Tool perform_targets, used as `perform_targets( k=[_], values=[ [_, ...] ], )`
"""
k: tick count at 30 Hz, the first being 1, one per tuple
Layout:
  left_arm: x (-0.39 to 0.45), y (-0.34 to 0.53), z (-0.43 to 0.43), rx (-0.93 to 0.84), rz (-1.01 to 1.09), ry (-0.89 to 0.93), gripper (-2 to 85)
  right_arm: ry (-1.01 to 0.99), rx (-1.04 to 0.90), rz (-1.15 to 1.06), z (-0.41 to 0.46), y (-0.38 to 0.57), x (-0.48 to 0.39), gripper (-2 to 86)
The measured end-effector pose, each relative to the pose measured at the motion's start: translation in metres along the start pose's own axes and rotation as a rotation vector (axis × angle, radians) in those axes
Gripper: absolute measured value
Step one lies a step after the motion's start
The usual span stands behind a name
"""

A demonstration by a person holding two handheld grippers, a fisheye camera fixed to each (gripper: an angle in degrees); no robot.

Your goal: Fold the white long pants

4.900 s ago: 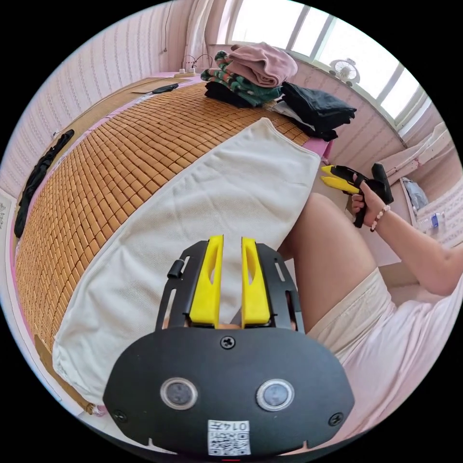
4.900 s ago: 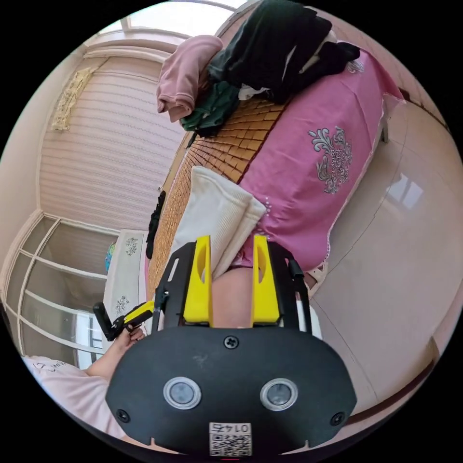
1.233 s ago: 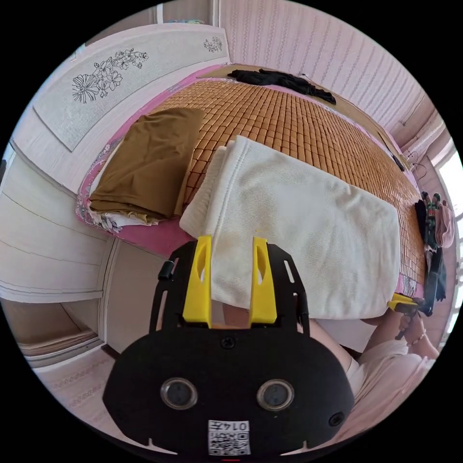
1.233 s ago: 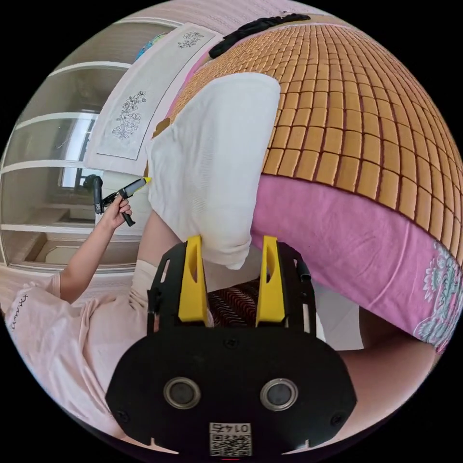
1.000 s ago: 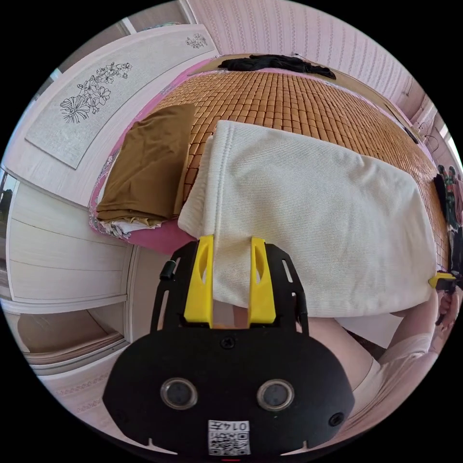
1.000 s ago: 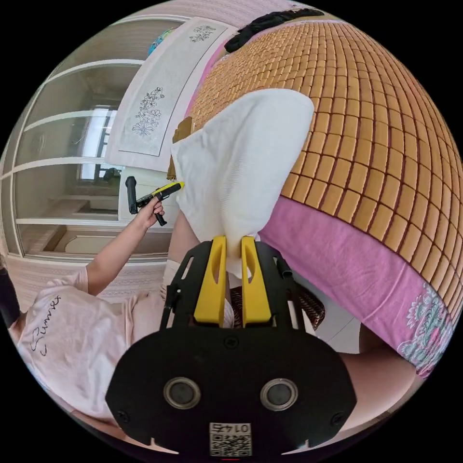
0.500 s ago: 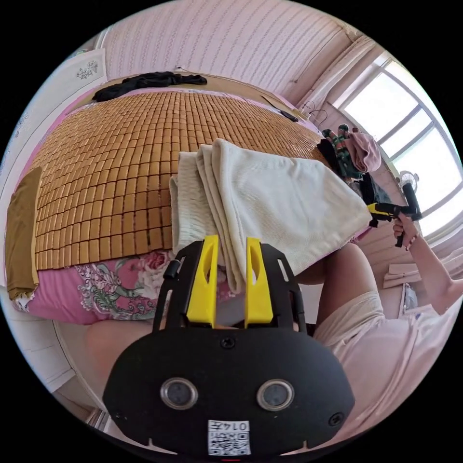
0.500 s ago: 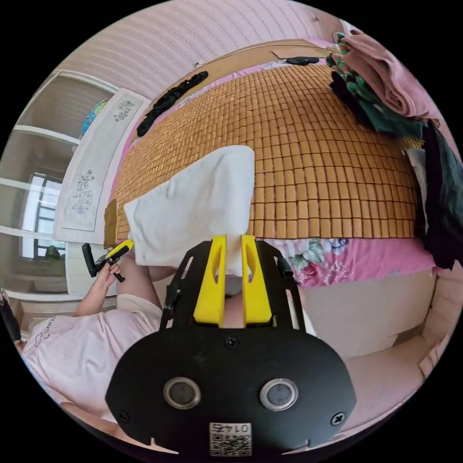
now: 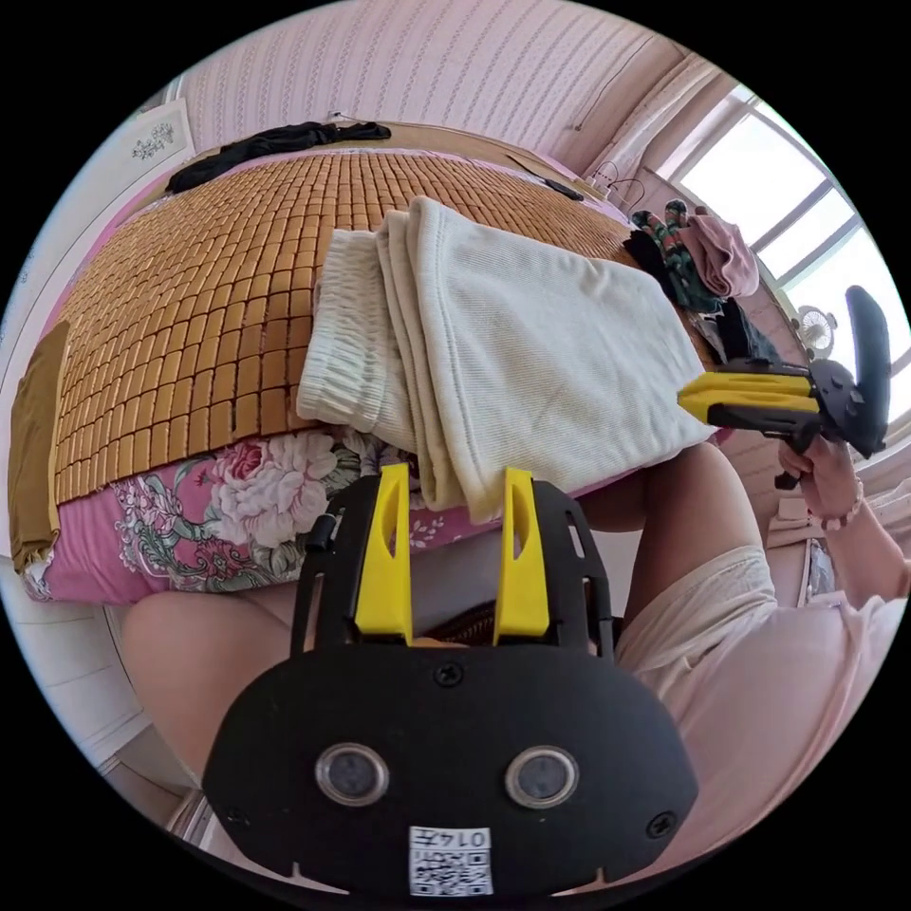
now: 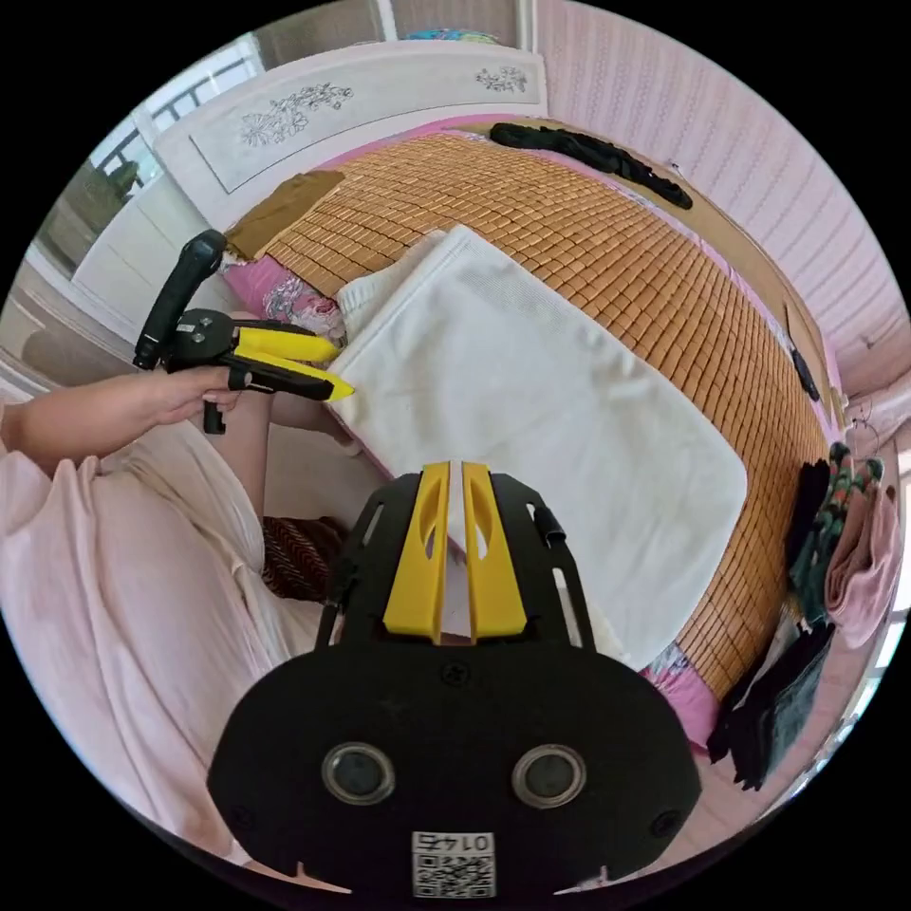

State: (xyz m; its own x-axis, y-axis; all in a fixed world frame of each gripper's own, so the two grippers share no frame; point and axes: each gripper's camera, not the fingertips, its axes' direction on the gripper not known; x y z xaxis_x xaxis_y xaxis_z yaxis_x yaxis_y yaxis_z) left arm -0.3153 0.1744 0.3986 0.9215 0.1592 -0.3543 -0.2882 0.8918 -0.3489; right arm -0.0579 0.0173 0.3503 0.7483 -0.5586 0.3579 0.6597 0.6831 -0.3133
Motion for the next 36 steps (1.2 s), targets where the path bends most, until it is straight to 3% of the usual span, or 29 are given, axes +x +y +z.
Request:
perform_targets(
  k=[3, 5, 8, 14, 19, 22, 23, 26, 32, 36],
  values=[
    [-0.003, -0.005, 0.008, -0.024, -0.001, 0.012, 11.9, 0.093, 0.06, -0.076, -0.003, -0.069, -0.019, 8.9],
    [-0.006, -0.008, 0.011, -0.051, 0.018, 0.007, 10.0, 0.04, 0.016, -0.05, 0.004, -0.122, -0.021, 15.4],
    [-0.015, -0.011, 0.006, -0.06, -0.019, 0.055, 6.4, -0.057, -0.052, 0.01, 0.022, -0.17, -0.022, 17.0],
    [0.003, -0.001, -0.037, 0.083, 0.092, 0.022, 4.9, -0.089, -0.183, 0.083, 0.063, -0.203, -0.024, 14.1],
    [0.009, -0.007, -0.044, 0.083, 0.15, -0.017, 4.8, -0.08, -0.221, 0.12, 0.065, -0.224, -0.032, 14.5],
    [0.005, -0.005, -0.04, 0.066, 0.115, 0.004, 4.9, -0.191, -0.274, 0.099, 0.072, -0.235, -0.047, 22.5],
    [0.004, -0.003, -0.039, 0.063, 0.106, 0.006, 4.9, -0.104, -0.305, 0.048, 0.077, -0.238, -0.057, 24.0],
    [0.003, 0.001, -0.037, 0.062, 0.09, 0.012, 4.9, 0.05, -0.304, -0.036, 0.08, -0.236, -0.07, 20.8],
    [0.007, -0.004, -0.049, 0.117, 0.088, 0.038, 4.7, -0.115, -0.26, 0.024, 0.058, -0.224, -0.029, 6.8],
    [0.017, -0.01, -0.068, 0.165, 0.129, 0.051, 4.3, -0.216, -0.176, 0.086, 0.024, -0.218, -0.003, 5.7]
  ],
)
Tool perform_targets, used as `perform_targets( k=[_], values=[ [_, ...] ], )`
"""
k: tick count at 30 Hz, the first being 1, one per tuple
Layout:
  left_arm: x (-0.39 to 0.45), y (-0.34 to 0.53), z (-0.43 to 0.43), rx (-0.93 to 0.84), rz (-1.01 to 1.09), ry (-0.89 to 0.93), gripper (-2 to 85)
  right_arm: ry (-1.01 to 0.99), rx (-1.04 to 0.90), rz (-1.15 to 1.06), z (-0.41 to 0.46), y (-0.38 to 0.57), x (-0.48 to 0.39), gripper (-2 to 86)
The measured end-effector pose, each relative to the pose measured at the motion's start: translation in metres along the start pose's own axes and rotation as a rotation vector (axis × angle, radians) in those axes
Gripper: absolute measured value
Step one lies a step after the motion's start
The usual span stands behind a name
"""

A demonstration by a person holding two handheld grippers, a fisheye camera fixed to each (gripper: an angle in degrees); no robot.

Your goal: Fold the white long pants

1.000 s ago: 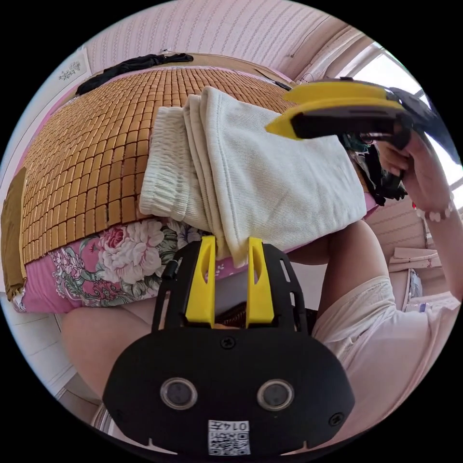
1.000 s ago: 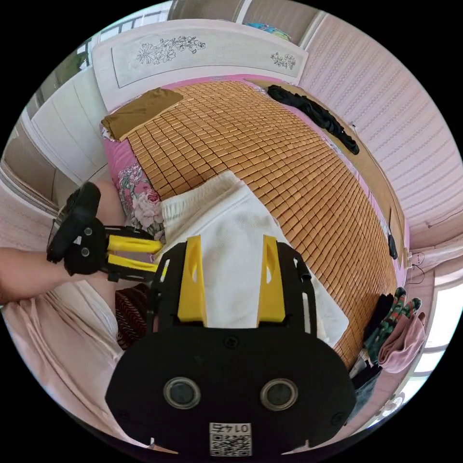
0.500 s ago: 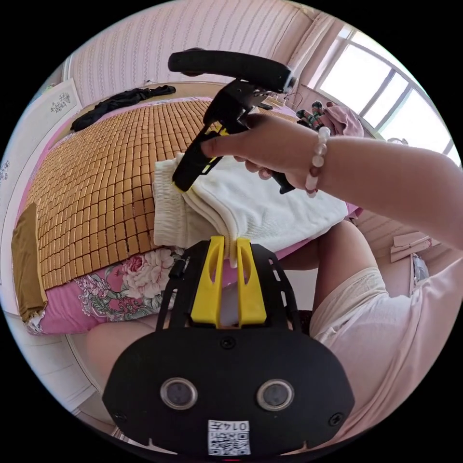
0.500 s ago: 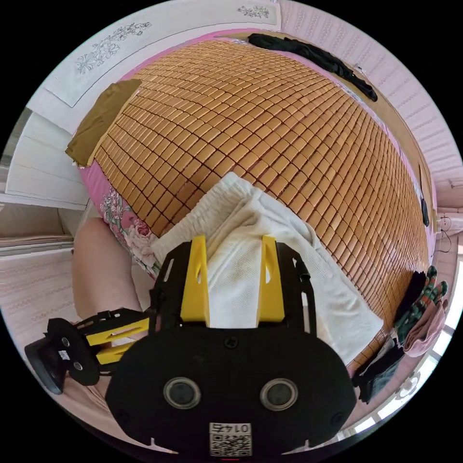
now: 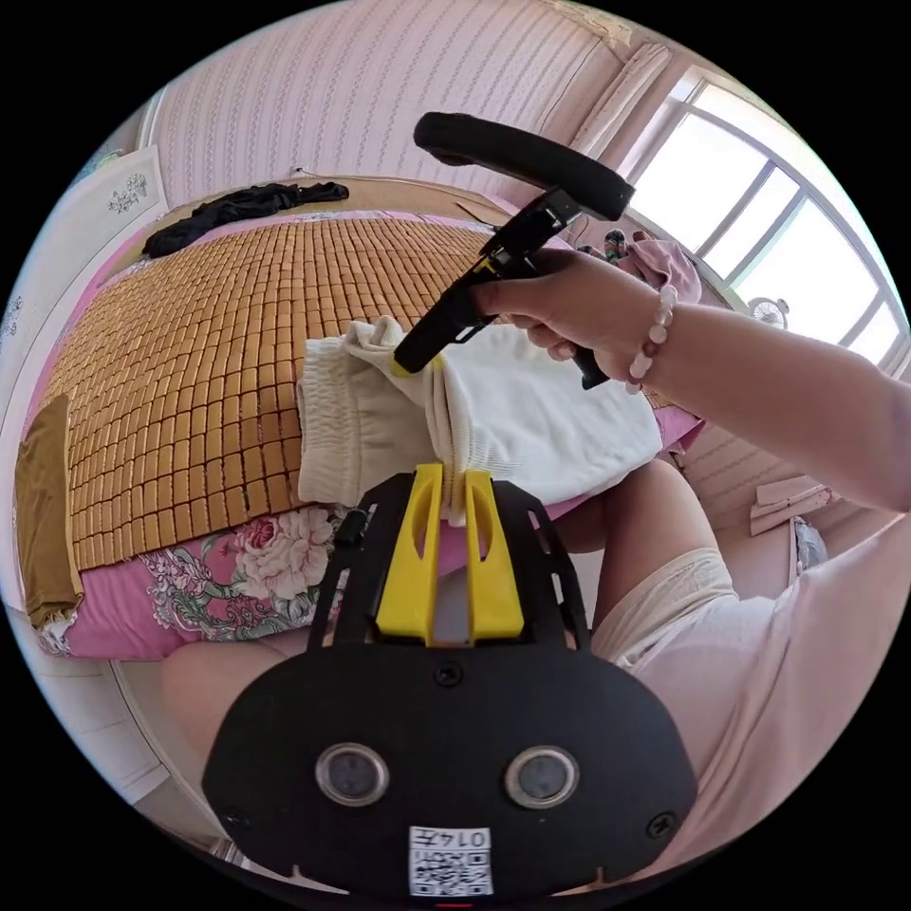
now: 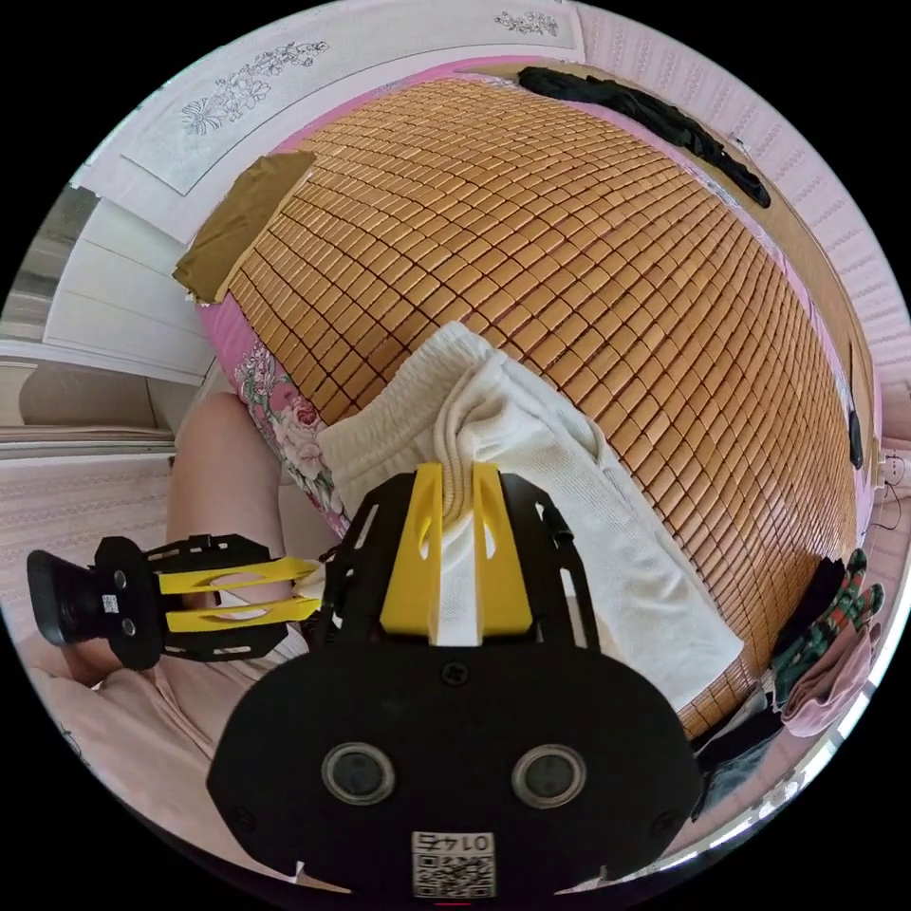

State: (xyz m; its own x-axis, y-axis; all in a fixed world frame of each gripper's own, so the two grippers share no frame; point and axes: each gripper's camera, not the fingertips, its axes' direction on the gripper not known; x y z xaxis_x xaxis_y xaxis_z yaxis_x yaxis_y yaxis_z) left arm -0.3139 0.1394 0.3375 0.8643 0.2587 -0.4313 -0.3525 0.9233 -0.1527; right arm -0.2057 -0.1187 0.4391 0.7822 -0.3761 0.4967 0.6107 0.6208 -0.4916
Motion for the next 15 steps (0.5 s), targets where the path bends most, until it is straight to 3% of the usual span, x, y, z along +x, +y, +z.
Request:
perform_targets(
  k=[5, 9, 11, 15],
  values=[
    [-0.015, -0.005, -0.063, 0.139, -0.035, -0.031, 4.3, -0.093, 0.23, -0.023, -0.071, 0.0, -0.013, 7.0],
    [-0.057, 0.005, -0.028, -0.069, -0.214, -0.122, 6.0, -0.056, 0.109, -0.012, -0.039, -0.026, -0.019, 10.6],
    [-0.072, 0.022, -0.013, -0.164, -0.321, -0.167, 5.7, -0.153, 0.08, 0.015, -0.024, -0.012, -0.009, 9.9],
    [-0.055, 0.042, -0.03, -0.055, -0.316, -0.117, 4.0, -0.17, 0.121, 0.022, -0.012, 0.057, 0.009, 2.9]
  ],
)
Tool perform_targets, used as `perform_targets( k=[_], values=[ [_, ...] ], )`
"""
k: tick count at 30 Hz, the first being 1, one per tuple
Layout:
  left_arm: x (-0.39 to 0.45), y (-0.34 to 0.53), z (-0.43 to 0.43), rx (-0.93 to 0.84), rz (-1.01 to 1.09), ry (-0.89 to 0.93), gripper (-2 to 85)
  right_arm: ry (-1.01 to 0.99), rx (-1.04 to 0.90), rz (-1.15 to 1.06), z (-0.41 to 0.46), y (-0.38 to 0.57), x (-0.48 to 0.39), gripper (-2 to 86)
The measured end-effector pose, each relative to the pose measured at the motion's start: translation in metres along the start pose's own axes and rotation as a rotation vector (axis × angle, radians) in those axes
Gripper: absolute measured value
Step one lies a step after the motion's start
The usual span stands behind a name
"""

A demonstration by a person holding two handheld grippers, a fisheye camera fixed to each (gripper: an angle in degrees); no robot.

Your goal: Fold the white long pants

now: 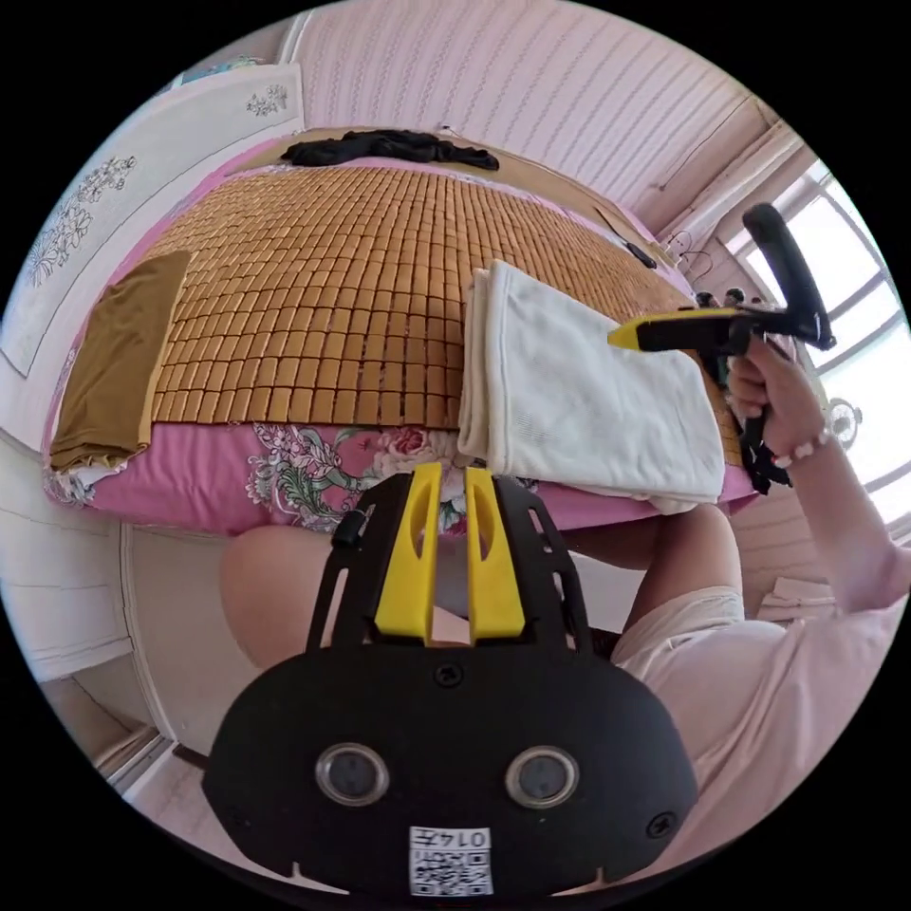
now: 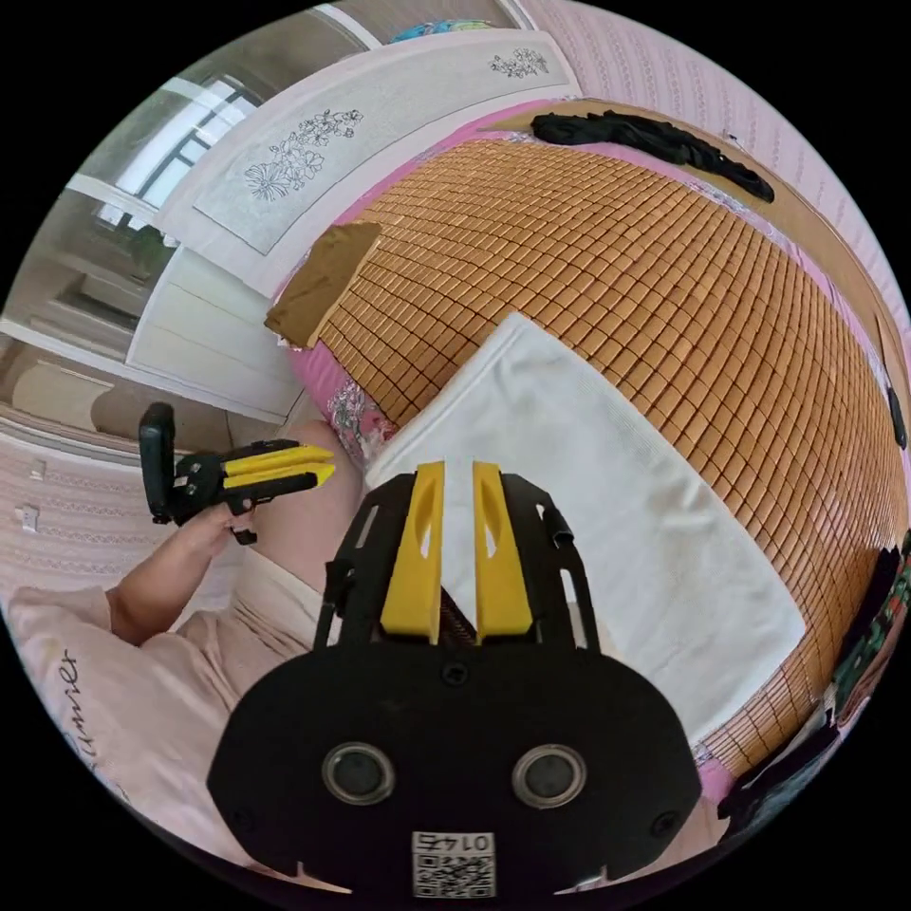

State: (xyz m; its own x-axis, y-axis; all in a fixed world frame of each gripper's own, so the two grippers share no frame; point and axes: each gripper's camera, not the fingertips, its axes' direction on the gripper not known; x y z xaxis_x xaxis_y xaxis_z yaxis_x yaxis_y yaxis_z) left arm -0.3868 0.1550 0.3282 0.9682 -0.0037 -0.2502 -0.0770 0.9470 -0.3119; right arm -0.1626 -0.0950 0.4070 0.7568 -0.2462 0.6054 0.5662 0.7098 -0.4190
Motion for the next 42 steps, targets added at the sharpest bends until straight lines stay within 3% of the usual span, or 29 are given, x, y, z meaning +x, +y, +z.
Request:
perform_targets(
  k=[5, 8, 11, 14, 22, 28, 29, 33, 39, 42],
  values=[
    [0.064, 0.01, -0.004, 0.055, 0.222, 0.05, -0.6, 0.288, -0.05, 0.19, 0.006, 0.137, 0.027, -0.7],
    [0.117, 0.007, 0.004, 0.067, 0.386, 0.056, -0.9, 0.247, -0.124, 0.334, 0.012, 0.187, 0.04, -0.9],
    [0.174, 0.004, 0.026, 0.047, 0.565, 0.101, -1.0, 0.216, -0.064, 0.39, 0.009, 0.2, 0.037, -0.9],
    [0.223, 0.003, 0.057, -0.014, 0.691, 0.053, -1.0, 0.275, -0.034, 0.293, 0.008, 0.165, 0.028, -0.9],
    [0.289, -0.034, 0.086, -0.02, 0.776, 0.013, -1.0, 0.431, -0.021, -0.085, -0.003, 0.011, 0.01, -0.8],
    [0.305, -0.033, 0.135, -0.133, 0.756, -0.01, -0.9, 0.502, -0.293, 0.028, 0.082, -0.047, 0.061, -0.4],
    [0.304, -0.03, 0.148, -0.17, 0.746, -0.01, -0.9, 0.528, -0.179, 0.03, 0.078, -0.042, 0.058, -0.4],
    [0.311, -0.024, 0.161, -0.131, 0.814, -0.015, -1.0, 0.631, -0.234, -0.041, 0.09, -0.049, 0.048, -0.4],
    [0.324, -0.03, 0.167, -0.166, 0.865, 0.01, -1.0, 0.449, -0.298, -0.015, 0.064, -0.063, 0.071, -0.4],
    [0.332, -0.024, 0.167, -0.139, 0.899, -0.013, -1.0, 0.357, -0.21, 0.001, 0.03, -0.075, 0.082, -0.4]
  ],
)
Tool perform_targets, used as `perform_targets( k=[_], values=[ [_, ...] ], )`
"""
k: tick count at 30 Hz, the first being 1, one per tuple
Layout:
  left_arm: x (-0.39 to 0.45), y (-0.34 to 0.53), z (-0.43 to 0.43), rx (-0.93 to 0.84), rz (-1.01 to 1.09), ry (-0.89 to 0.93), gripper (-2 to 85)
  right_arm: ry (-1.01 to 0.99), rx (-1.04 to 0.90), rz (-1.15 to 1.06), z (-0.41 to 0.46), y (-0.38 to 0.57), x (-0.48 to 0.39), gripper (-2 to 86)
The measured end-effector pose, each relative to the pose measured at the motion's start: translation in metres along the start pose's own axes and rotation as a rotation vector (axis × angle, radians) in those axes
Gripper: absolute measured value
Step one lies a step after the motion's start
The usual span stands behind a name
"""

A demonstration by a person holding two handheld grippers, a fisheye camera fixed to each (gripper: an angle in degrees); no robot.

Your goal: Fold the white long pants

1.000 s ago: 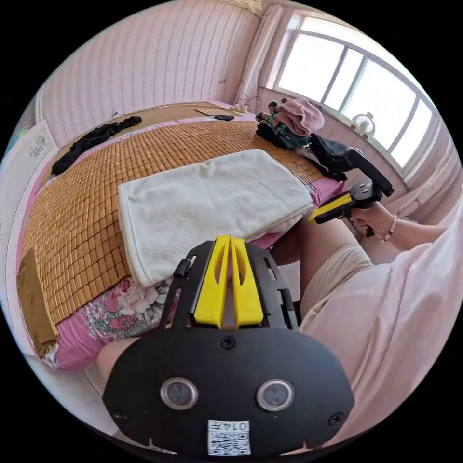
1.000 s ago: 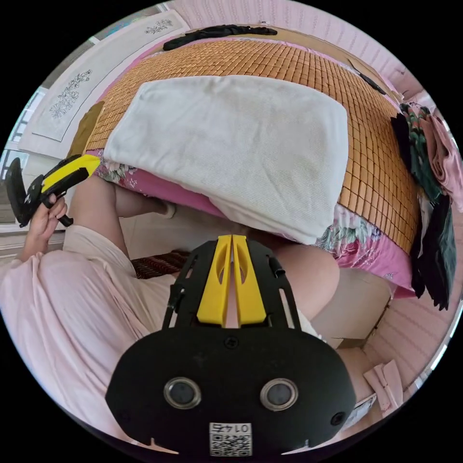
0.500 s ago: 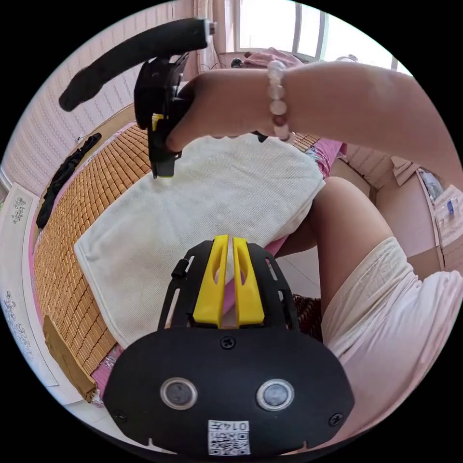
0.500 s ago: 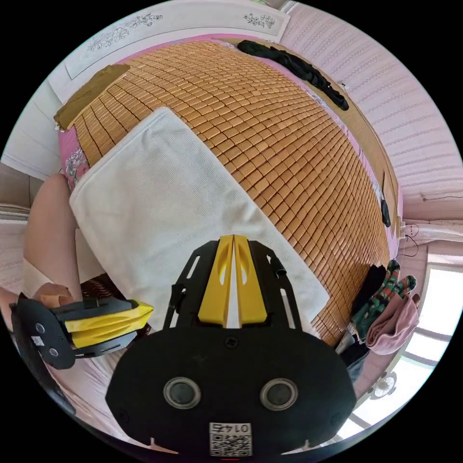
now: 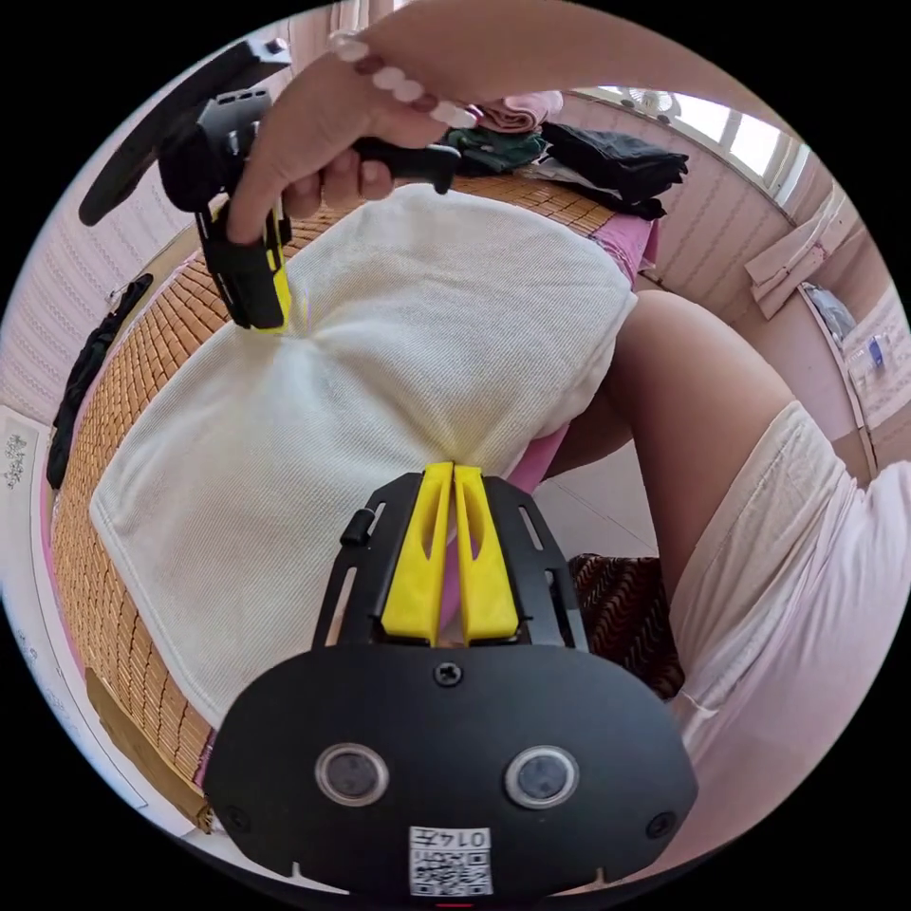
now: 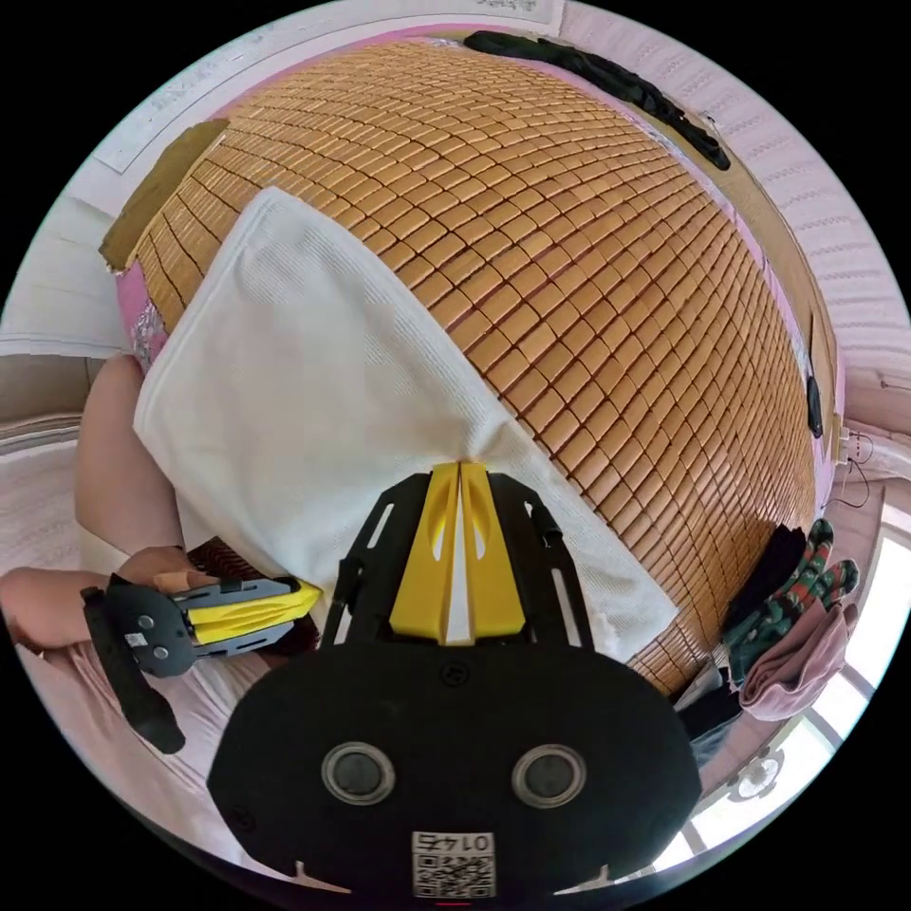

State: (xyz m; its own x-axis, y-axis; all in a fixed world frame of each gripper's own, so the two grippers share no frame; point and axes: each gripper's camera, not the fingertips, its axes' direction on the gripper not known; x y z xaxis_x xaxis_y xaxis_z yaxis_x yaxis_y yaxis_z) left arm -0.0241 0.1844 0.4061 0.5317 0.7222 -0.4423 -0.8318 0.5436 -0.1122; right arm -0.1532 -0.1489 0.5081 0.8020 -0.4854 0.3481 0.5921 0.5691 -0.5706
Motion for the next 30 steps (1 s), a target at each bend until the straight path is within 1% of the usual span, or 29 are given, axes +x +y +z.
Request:
perform_targets(
  k=[1, 4, 5, 7, 10, 14, 16, 17, 19, 21, 23, 24, 26, 27, 28, 29, 30],
  values=[
    [0.003, 0.0, 0.0, 0.008, -0.01, -0.014, -1.0, -0.004, 0.011, 0.013, -0.005, -0.005, 0.008, -0.4],
    [0.006, -0.001, 0.0, 0.022, -0.089, -0.015, -1.0, -0.016, -0.11, -0.001, 0.029, -0.019, 0.018, -0.4],
    [0.007, -0.002, 0.0, 0.024, -0.102, -0.013, -1.0, -0.005, -0.075, 0.033, 0.034, -0.02, 0.022, -0.4],
    [0.008, -0.003, 0.0, 0.028, -0.1, -0.013, -1.0, 0.043, -0.099, 0.023, 0.038, -0.025, 0.021, -0.4],
    [0.01, -0.003, 0.001, 0.042, -0.108, -0.013, -1.0, 0.167, -0.151, -0.107, 0.043, -0.026, 0.009, -0.4],
    [0.022, -0.008, 0.001, 0.034, -0.073, -0.071, -1.0, 0.169, -0.211, -0.117, 0.048, -0.025, 0.022, -0.4],
    [0.021, -0.012, 0.001, 0.018, -0.1, -0.056, -1.0, 0.159, -0.212, -0.079, 0.05, -0.021, 0.031, -0.4],
    [0.02, -0.014, 0.001, 0.009, -0.102, -0.051, -1.0, 0.168, -0.206, -0.056, 0.05, -0.017, 0.035, -0.4],
    [0.023, -0.017, 0.0, -0.004, -0.085, -0.067, -1.0, 0.227, -0.196, -0.082, 0.052, -0.006, 0.033, -0.5],
    [0.027, -0.017, -0.004, -0.004, -0.066, -0.086, -0.9, 0.246, -0.136, -0.096, 0.048, 0.013, 0.037, -0.5],
    [0.025, -0.013, -0.016, 0.01, -0.089, -0.057, -0.9, 0.141, 0.012, -0.066, 0.03, 0.053, 0.061, -0.4],
    [0.023, -0.012, -0.021, 0.021, -0.103, -0.041, -0.8, 0.09, 0.055, -0.048, 0.023, 0.065, 0.07, -0.4],
    [0.02, -0.003, -0.043, 0.106, -0.146, 0.028, -0.5, -0.113, 0.262, 0.067, -0.009, 0.131, 0.109, -0.1],
    [0.021, -0.001, -0.048, 0.13, -0.146, 0.037, -0.3, -0.152, 0.33, 0.098, -0.018, 0.152, 0.117, 0.0],
    [0.025, 0.002, -0.057, 0.166, -0.131, 0.035, 0.2, -0.202, 0.46, 0.149, -0.032, 0.198, 0.129, 0.4],
    [0.031, 0.003, -0.063, 0.193, -0.101, 0.024, 1.1, -0.208, 0.535, 0.21, -0.038, 0.243, 0.139, 0.9],
    [0.035, 0.002, -0.065, 0.204, -0.085, 0.019, 1.6, -0.2, 0.548, 0.246, -0.039, 0.264, 0.144, 1.3]
  ],
)
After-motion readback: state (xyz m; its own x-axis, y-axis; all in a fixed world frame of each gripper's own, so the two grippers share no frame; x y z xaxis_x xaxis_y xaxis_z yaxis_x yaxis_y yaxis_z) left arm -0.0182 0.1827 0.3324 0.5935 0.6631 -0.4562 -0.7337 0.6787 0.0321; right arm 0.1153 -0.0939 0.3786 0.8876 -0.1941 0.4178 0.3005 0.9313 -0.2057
